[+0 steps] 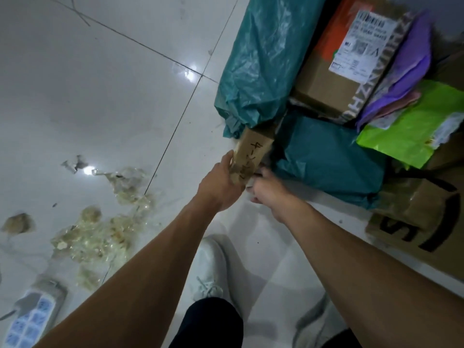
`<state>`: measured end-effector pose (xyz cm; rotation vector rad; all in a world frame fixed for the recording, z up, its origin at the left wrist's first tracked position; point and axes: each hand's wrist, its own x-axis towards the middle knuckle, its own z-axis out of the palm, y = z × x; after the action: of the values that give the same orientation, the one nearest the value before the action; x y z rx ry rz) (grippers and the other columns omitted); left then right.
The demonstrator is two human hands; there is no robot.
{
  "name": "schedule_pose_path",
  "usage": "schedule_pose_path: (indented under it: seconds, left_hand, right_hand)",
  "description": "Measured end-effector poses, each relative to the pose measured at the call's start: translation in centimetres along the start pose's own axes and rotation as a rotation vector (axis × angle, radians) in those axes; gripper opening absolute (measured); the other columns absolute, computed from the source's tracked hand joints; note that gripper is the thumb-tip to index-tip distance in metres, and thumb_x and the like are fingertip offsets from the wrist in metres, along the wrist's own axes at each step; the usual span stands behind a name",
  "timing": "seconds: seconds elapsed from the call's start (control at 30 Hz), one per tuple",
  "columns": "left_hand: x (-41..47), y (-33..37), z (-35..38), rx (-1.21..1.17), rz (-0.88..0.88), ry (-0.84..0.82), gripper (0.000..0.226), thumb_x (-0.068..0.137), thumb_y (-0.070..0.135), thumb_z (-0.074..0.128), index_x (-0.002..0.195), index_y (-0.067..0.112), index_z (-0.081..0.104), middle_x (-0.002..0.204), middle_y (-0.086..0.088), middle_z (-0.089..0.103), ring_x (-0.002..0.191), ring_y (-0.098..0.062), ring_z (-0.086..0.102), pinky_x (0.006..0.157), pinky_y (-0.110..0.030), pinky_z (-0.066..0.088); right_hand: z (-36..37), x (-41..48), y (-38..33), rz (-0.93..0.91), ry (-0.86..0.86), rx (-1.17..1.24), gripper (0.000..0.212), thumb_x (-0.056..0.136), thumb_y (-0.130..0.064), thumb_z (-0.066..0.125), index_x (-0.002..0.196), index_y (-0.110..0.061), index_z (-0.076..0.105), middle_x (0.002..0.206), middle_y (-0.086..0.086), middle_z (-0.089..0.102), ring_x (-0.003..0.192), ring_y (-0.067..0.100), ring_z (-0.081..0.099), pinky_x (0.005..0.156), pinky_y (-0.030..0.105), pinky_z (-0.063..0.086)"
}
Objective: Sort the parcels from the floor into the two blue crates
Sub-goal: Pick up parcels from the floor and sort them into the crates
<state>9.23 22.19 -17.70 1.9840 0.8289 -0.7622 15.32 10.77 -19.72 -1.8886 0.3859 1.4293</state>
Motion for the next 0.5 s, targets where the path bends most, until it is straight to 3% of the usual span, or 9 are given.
schedule_pose_path:
  seconds: [0.1, 0.23, 0.37, 0.5]
  left_hand:
    - [-2.0, 0.2, -0.3, 0.093, 0.010, -0.045, 0.078, 0.091, 0.025, 0.063, 0.156, 0.027, 0.020, 0.142, -0.006, 0.051, 0.119, -0.027, 0.056, 0.095, -0.039, 0.050]
    - [-6.6, 1.5, -0.9, 0.109, 0.000, -0.102, 0.082, 0.091, 0.025, 0.061, 0.159, 0.027, 0.014, 0.145, -0.007, 0.048, 0.120, -0.026, 0.055, 0.097, -0.041, 0.050]
    - [-12.2, 4.8, -2.4, 0.097, 0.016, -0.118, 0.078, 0.093, 0.032, 0.062, 0.157, 0.026, 0.018, 0.142, -0.010, 0.051, 0.121, -0.028, 0.055, 0.095, -0.038, 0.047]
    - [-19.0, 10.0, -5.7, 0.083, 0.049, -0.148, 0.068, 0.093, 0.034, 0.062, 0.152, 0.022, 0.031, 0.145, -0.009, 0.051, 0.126, -0.028, 0.051, 0.098, -0.036, 0.044]
  right_hand:
    - [-0.4, -1.9, 0.0, 0.037, -0.053, -0.043, 0.063, 0.093, -0.014, 0.042, 0.151, -0.039, 0.035, 0.150, -0.003, 0.046, 0.131, 0.025, 0.050, 0.108, 0.051, 0.046]
    - [-1.6, -7.0, -0.1, 0.071, -0.097, -0.072, 0.063, 0.091, -0.016, 0.045, 0.149, -0.039, 0.040, 0.142, -0.004, 0.052, 0.121, 0.020, 0.054, 0.101, 0.045, 0.052]
    - [-3.9, -13.4, -1.3, 0.102, -0.117, -0.101, 0.051, 0.093, -0.021, 0.050, 0.143, -0.034, 0.048, 0.122, -0.003, 0.062, 0.109, 0.016, 0.059, 0.093, 0.037, 0.056]
    - [-7.2, -21.9, -3.7, 0.106, -0.131, -0.115, 0.039, 0.097, -0.026, 0.049, 0.135, -0.031, 0.055, 0.125, -0.007, 0.063, 0.108, 0.014, 0.060, 0.091, 0.033, 0.053]
